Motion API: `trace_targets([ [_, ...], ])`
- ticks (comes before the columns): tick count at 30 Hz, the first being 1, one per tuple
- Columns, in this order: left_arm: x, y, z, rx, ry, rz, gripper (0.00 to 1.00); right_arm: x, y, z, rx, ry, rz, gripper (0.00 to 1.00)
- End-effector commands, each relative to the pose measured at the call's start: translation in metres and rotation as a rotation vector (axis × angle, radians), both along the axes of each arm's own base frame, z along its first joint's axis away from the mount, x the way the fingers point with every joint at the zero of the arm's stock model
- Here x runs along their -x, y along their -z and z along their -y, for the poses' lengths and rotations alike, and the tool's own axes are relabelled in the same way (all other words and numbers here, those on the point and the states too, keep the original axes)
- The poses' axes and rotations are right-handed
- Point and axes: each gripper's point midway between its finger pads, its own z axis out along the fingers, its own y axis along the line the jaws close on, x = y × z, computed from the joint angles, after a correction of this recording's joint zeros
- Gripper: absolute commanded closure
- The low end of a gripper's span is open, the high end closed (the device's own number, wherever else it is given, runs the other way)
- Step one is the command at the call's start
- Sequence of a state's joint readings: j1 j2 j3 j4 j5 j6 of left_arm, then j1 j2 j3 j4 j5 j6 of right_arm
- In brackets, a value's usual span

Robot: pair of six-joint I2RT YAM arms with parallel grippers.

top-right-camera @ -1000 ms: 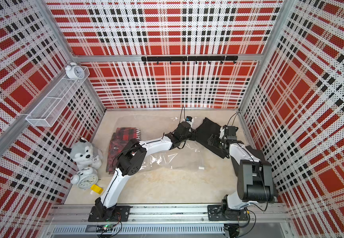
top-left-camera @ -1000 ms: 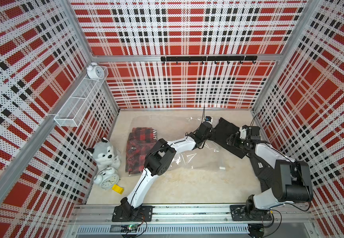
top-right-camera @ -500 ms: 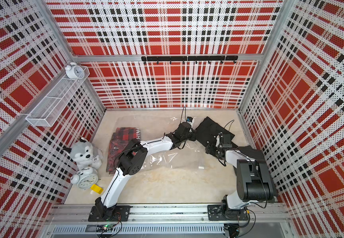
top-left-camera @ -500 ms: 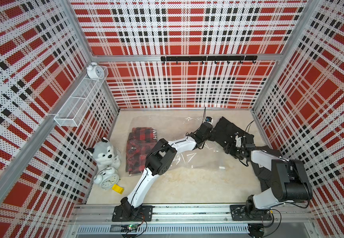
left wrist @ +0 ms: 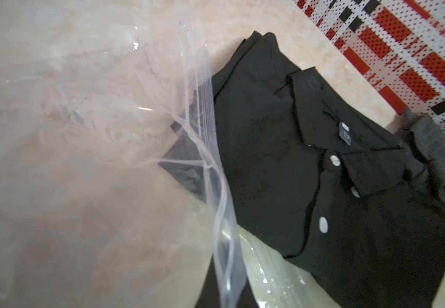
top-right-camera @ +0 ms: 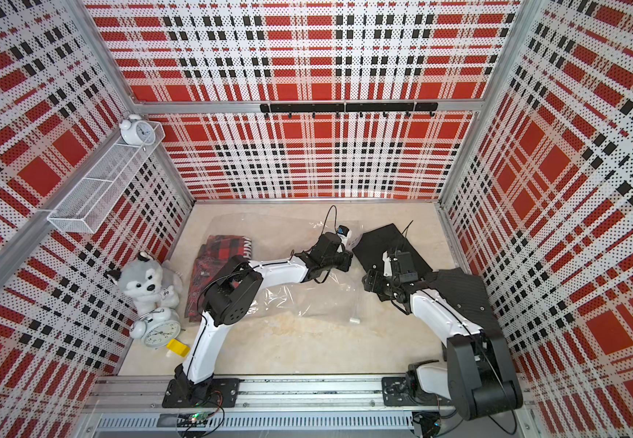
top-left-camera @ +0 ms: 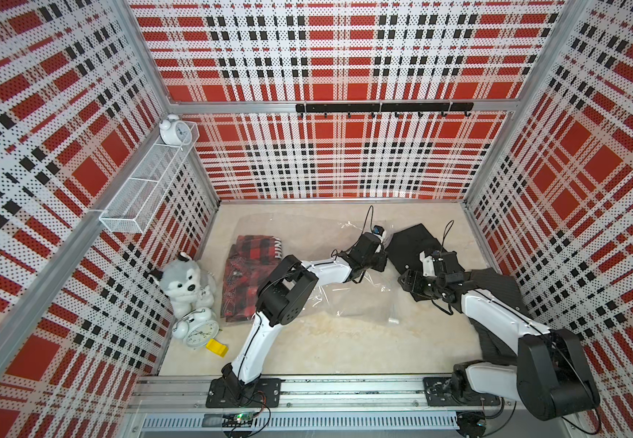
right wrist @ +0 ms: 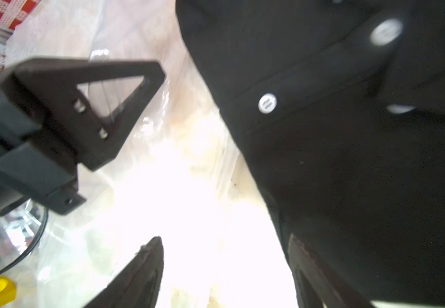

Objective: Place the folded shirt into the vacuum bag
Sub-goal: Place the shirt in the vacuum bag.

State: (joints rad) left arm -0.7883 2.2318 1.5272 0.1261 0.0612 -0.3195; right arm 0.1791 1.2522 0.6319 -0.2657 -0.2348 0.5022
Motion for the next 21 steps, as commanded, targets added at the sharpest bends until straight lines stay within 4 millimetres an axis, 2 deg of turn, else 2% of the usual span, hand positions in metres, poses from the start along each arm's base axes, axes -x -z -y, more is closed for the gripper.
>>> trace_targets([
  [1,0.001,-0.029,0.002,0.088,0.035,0.0,1.0,0.012,0.008,0.027,0.158,0.051,-0.069,0.24],
  [6,0.003,-0.026,0.009,0.095,0.048,-0.019,1.0,0.019,0.015,0.044,0.269,0.081,-0.114,0.26],
  [14,0.002,-0.018,0.014,0.073,0.034,-0.025,1.0,0.017,0.035,0.042,0.336,0.06,-0.176,0.26],
  [21,-0.002,-0.012,0.014,0.057,0.022,-0.03,1.0,0.003,0.035,0.035,0.393,0.047,-0.168,0.25],
])
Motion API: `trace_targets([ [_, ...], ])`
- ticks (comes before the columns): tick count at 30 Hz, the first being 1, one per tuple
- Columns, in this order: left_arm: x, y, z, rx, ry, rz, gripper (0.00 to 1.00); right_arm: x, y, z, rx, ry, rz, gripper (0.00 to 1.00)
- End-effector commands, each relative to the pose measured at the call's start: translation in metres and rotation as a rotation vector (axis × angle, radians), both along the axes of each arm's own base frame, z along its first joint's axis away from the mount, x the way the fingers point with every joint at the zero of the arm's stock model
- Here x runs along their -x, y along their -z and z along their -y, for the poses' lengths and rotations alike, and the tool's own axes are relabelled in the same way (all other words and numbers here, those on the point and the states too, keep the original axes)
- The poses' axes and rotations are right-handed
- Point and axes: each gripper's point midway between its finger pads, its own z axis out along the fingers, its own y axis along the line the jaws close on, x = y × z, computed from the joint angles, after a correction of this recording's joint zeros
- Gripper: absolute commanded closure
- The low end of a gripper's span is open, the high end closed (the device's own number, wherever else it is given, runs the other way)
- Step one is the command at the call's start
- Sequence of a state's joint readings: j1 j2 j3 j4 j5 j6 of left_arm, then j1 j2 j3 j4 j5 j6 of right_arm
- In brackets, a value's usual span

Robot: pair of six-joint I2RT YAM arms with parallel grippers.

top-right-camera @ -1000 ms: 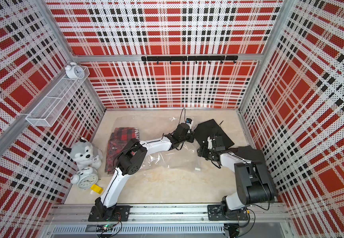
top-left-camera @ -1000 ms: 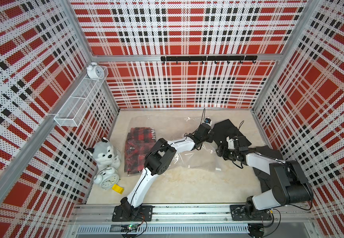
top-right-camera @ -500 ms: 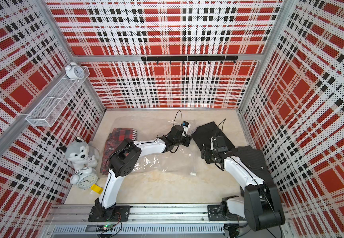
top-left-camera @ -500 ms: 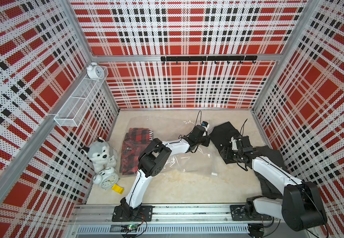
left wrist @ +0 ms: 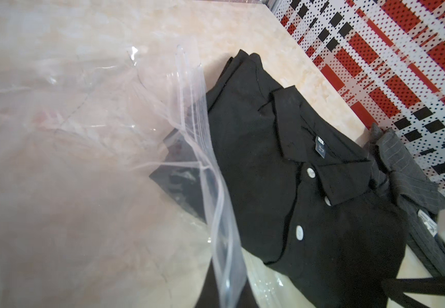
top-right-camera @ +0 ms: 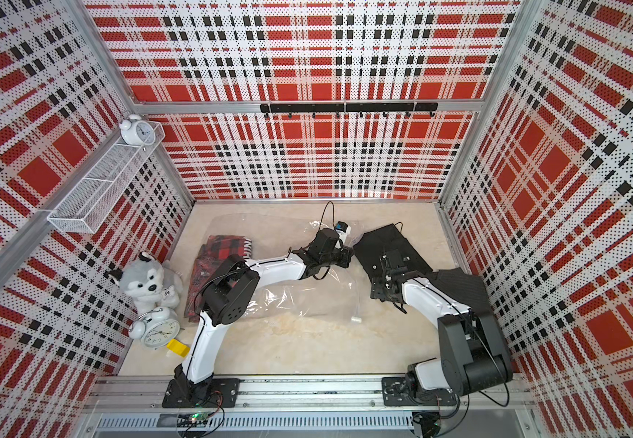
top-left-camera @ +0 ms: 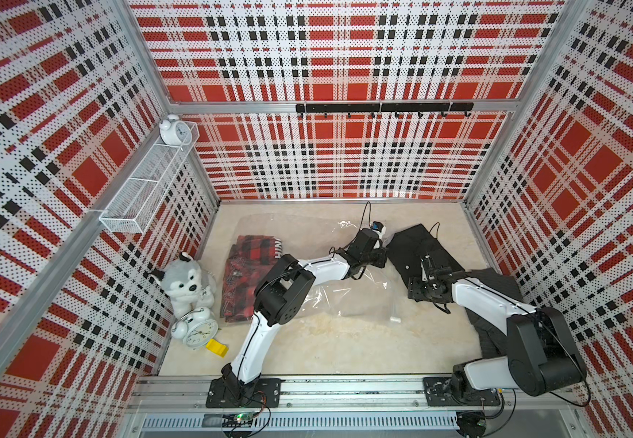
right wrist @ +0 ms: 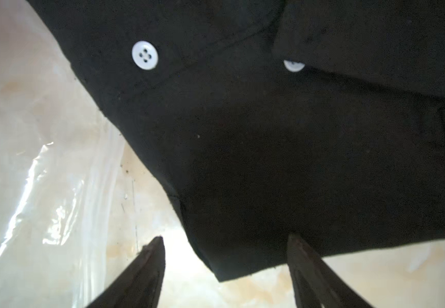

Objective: Place the folded shirt into the vacuum bag
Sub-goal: Place the shirt in the vacuum bag.

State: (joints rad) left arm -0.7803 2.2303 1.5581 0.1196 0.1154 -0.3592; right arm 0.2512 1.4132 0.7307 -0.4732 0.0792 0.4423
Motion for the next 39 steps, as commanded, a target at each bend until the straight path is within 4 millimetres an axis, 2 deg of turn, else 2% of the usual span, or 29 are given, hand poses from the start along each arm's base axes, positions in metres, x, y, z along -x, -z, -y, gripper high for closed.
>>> trace_targets([
  [1,0.0,0.002,0.007,-0.004,0.006,-0.001,1.0,-0.01,-0.007,-0.001,0.05,-0.008,0.023,0.25],
  [8,-0.001,0.003,0.004,-0.012,0.0,-0.001,1.0,-0.016,-0.017,-0.002,0.06,-0.006,0.056,0.23],
  [12,-0.002,0.003,0.003,-0.01,-0.001,-0.001,1.0,-0.013,0.002,-0.004,0.049,-0.008,0.003,0.21],
  [16,-0.003,0.001,0.002,-0.009,-0.002,0.002,1.0,-0.003,0.021,-0.019,-0.043,-0.014,-0.032,0.23],
  [20,0.0,0.0,0.005,-0.005,0.009,-0.001,1.0,0.005,0.033,-0.019,-0.03,-0.015,-0.069,0.25],
  [23,0.004,-0.005,0.008,0.0,0.016,0.006,1.0,0.007,0.037,-0.019,-0.027,-0.02,-0.083,0.4],
  [28,0.01,-0.015,0.013,0.016,0.027,0.016,1.0,0.004,0.025,-0.019,-0.027,-0.027,-0.054,0.78],
  [31,0.014,-0.018,0.018,0.026,0.042,0.017,1.0,0.001,0.015,-0.02,-0.028,-0.04,-0.03,0.93],
  [33,0.016,-0.019,0.02,0.029,0.043,0.02,1.0,-0.002,0.007,-0.022,-0.038,-0.052,-0.01,1.0],
  [37,0.017,-0.022,0.022,0.033,0.042,0.023,1.0,-0.007,-0.015,-0.033,-0.088,-0.099,0.034,1.0],
  [39,0.018,-0.025,0.022,0.034,0.039,0.029,1.0,-0.009,-0.028,-0.045,-0.146,-0.145,0.059,1.0],
])
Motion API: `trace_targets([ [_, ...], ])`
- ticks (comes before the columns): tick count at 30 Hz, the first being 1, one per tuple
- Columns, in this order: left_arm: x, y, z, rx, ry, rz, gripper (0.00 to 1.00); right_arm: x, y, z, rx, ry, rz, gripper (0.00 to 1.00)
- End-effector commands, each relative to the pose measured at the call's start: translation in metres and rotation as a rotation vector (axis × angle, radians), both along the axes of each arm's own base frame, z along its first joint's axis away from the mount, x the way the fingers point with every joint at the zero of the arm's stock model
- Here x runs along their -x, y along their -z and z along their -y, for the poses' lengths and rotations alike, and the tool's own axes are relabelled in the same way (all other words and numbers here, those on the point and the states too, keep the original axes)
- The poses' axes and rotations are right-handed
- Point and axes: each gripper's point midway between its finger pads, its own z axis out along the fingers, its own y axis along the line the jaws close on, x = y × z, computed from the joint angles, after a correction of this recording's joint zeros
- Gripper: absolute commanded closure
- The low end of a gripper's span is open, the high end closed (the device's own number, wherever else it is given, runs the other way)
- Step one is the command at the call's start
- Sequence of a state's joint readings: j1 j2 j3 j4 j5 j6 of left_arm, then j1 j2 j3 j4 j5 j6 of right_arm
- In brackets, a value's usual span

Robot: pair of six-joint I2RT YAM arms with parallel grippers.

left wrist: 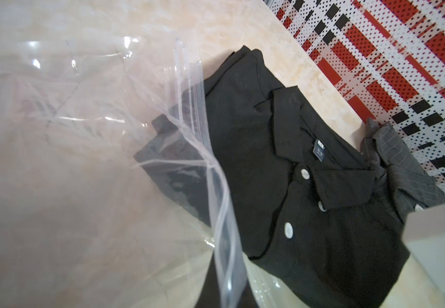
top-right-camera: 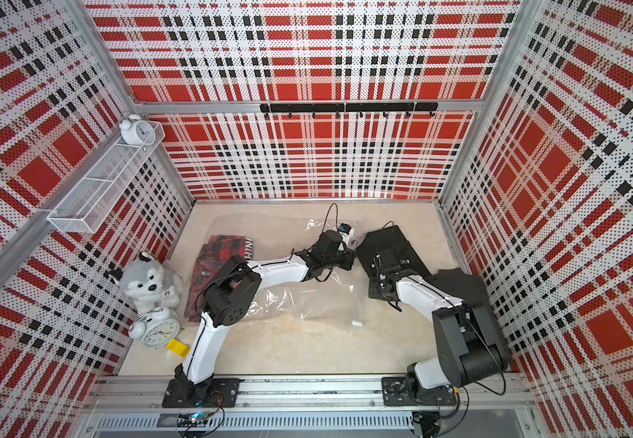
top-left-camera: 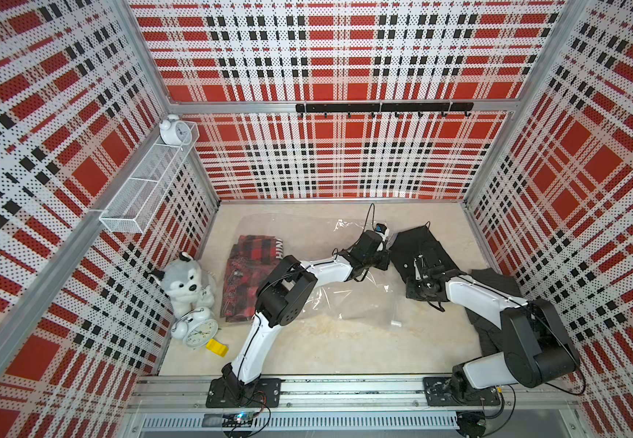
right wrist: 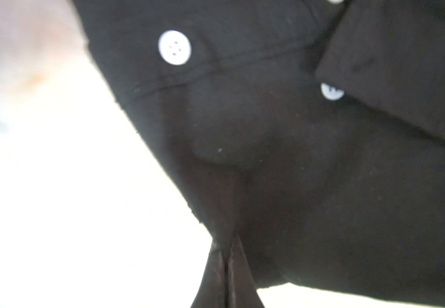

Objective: Place the folded shirt into the vacuum bag
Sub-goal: Place the shirt in the vacuum bag.

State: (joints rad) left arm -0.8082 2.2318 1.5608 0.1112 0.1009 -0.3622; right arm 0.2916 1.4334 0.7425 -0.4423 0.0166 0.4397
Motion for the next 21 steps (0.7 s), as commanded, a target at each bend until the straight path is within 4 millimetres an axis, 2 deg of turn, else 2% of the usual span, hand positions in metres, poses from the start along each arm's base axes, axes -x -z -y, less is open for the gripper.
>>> trace_targets([
  [1,0.007,-0.028,0.011,0.043,0.023,0.032,1.0,-0.005,-0.033,-0.026,-0.115,-0.094,0.059,1.0],
  [6,0.007,-0.032,0.011,0.044,0.018,0.039,1.0,-0.008,-0.059,-0.051,-0.255,-0.164,0.104,1.0],
  [12,0.008,-0.035,0.011,0.048,0.018,0.044,1.0,-0.012,-0.074,-0.072,-0.376,-0.202,0.126,1.0],
  [16,0.009,-0.045,0.011,0.059,0.02,0.054,1.0,-0.016,-0.075,-0.084,-0.45,-0.212,0.129,1.0],
  [21,0.014,-0.065,0.007,0.097,0.008,0.056,1.0,-0.018,-0.054,-0.087,-0.473,-0.193,0.1,1.0],
])
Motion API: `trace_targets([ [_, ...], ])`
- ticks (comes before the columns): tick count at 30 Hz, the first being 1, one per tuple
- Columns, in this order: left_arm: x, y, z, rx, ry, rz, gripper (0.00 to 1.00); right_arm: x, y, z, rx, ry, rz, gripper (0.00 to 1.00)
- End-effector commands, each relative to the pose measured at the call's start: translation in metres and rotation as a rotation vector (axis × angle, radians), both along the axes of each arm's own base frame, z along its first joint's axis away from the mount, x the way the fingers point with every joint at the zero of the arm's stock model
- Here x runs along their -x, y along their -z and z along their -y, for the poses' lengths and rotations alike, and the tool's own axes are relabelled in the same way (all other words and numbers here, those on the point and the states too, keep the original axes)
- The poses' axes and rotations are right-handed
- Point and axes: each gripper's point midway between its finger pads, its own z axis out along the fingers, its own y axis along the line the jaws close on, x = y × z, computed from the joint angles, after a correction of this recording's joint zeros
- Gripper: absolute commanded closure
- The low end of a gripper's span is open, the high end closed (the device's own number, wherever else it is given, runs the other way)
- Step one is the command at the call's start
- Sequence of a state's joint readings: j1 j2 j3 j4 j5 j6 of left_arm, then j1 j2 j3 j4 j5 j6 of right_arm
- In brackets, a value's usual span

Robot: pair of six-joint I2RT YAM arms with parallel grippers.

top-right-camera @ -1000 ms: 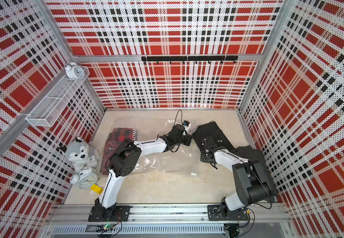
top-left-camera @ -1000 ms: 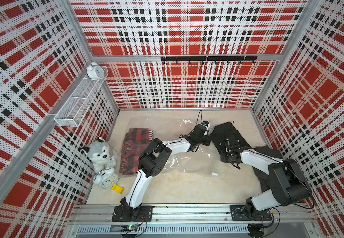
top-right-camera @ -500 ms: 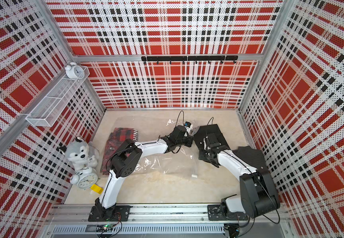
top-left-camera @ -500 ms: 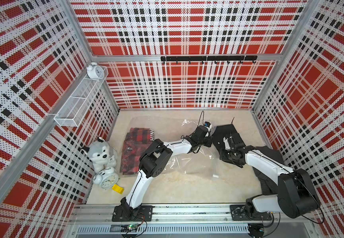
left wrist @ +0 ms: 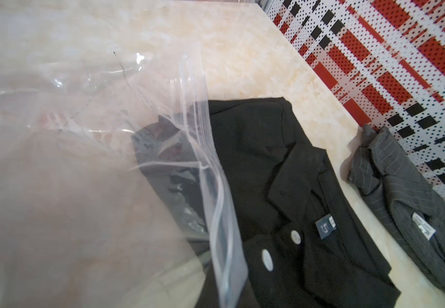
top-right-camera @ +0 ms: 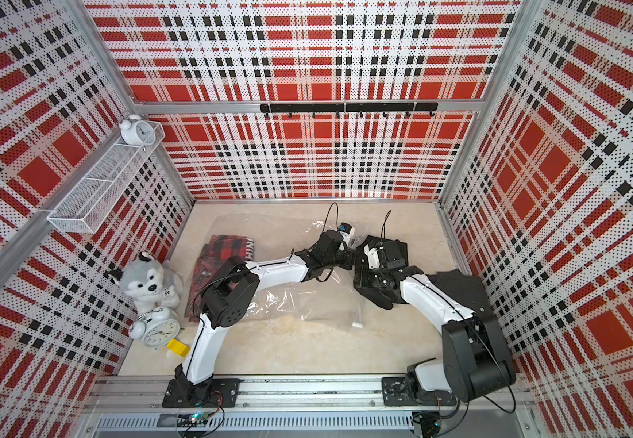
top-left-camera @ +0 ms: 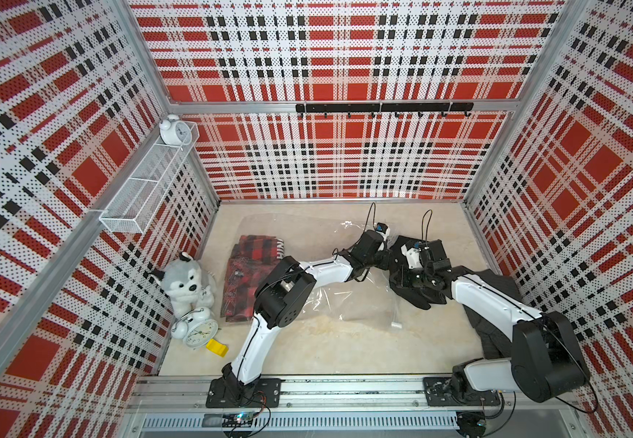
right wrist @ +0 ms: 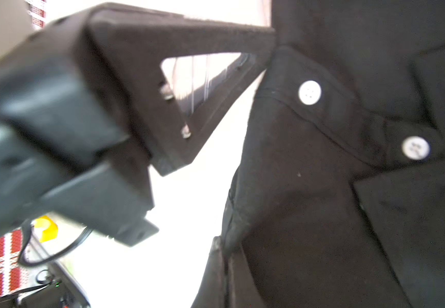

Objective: Place the folded shirt into the vacuum bag
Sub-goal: Place the shirt in the vacuum bag.

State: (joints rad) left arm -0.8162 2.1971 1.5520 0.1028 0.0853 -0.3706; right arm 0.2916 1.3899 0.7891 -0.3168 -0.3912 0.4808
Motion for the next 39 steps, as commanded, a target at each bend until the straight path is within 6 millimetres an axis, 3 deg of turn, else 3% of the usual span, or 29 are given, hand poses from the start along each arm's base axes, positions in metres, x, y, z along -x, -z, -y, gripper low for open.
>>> trace_targets([
  [1,0.012,-0.055,0.008,0.091,0.019,0.049,1.0,-0.004,0.008,-0.014,-0.076,-0.022,-0.001,1.0],
  [11,0.026,-0.079,0.008,0.106,0.039,0.069,1.0,-0.002,0.038,-0.022,-0.125,-0.034,-0.05,1.0],
  [17,0.035,-0.083,0.017,0.112,0.062,0.067,1.0,-0.001,0.026,-0.032,-0.205,-0.041,-0.053,1.0],
  [22,0.034,-0.075,0.022,0.108,0.052,0.055,1.0,-0.001,0.015,-0.039,-0.279,-0.042,-0.031,1.0],
  [23,0.033,-0.074,0.022,0.107,0.05,0.054,1.0,-0.001,0.016,-0.039,-0.285,-0.039,-0.036,0.96],
  [26,0.032,-0.072,0.022,0.101,0.042,0.054,1.0,0.001,0.026,-0.033,-0.241,-0.022,-0.056,0.72],
  [27,0.032,-0.071,0.02,0.094,0.035,0.055,1.0,0.0,0.028,-0.028,-0.208,-0.005,-0.053,0.62],
  [33,0.021,-0.06,0.01,0.031,-0.019,0.066,1.0,0.001,0.017,0.013,-0.048,0.111,-0.002,0.3],
  [35,0.018,-0.058,0.009,0.024,-0.026,0.065,1.0,0.001,0.013,0.029,-0.007,0.157,0.013,0.22],
  [39,0.008,-0.048,0.01,0.0,-0.04,0.057,1.0,-0.002,0.0,0.065,0.044,0.239,0.053,0.17],
])
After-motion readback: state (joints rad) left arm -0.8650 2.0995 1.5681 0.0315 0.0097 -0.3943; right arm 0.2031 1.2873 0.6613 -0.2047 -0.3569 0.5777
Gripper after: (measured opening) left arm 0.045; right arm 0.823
